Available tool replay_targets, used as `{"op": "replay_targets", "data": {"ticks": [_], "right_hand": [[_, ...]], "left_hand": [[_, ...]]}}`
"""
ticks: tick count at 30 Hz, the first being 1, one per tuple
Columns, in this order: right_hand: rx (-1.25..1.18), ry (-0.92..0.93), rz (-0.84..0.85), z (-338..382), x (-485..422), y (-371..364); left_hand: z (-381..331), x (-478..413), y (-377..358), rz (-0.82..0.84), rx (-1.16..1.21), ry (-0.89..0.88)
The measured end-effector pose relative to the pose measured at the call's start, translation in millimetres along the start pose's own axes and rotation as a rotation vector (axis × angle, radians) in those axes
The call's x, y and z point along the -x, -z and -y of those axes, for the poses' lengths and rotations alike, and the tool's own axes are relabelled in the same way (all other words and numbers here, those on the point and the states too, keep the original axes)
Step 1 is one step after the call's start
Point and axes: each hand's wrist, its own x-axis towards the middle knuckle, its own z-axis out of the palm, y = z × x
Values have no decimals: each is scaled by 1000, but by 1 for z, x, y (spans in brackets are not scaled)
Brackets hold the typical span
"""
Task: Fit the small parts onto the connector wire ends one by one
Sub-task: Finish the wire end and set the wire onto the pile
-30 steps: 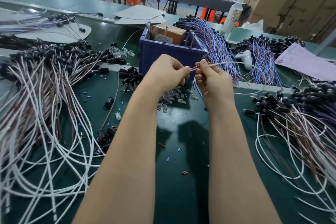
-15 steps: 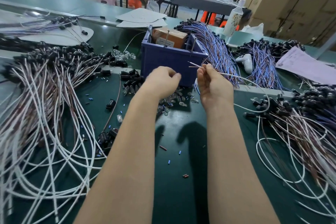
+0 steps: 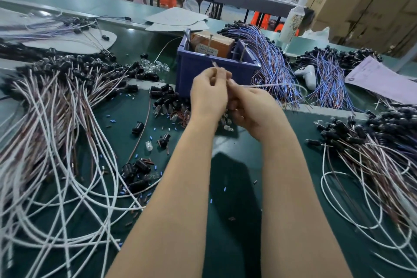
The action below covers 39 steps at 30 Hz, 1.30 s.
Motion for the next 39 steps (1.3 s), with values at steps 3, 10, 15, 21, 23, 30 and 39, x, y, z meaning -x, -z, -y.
{"op": "replay_targets", "data": {"ticks": [3,10,15,21,23,30,39], "right_hand": [[316,298,-54,20,10,3],[897,488,-157,8,2,0],[812,425,-91,-3,-5,-2],[638,437,-242,-5,-6,-9],[613,413,-256,-6,-5,-11],[388,328,-286,4,-4,-3],[777,293,-546,20,0,33]], "left_hand": [[-1,-7,13,-95,-47,-17],[-12,-10,23,-103,-13,-81],[-13,-6,22,-83,140,-5],[-7,-2,18,155,-54,79],[-6,-1,17,158,-116,68],[-11,-8,22,-67,-89,99],[-19,-13,41,-168,-302,-47]]}}
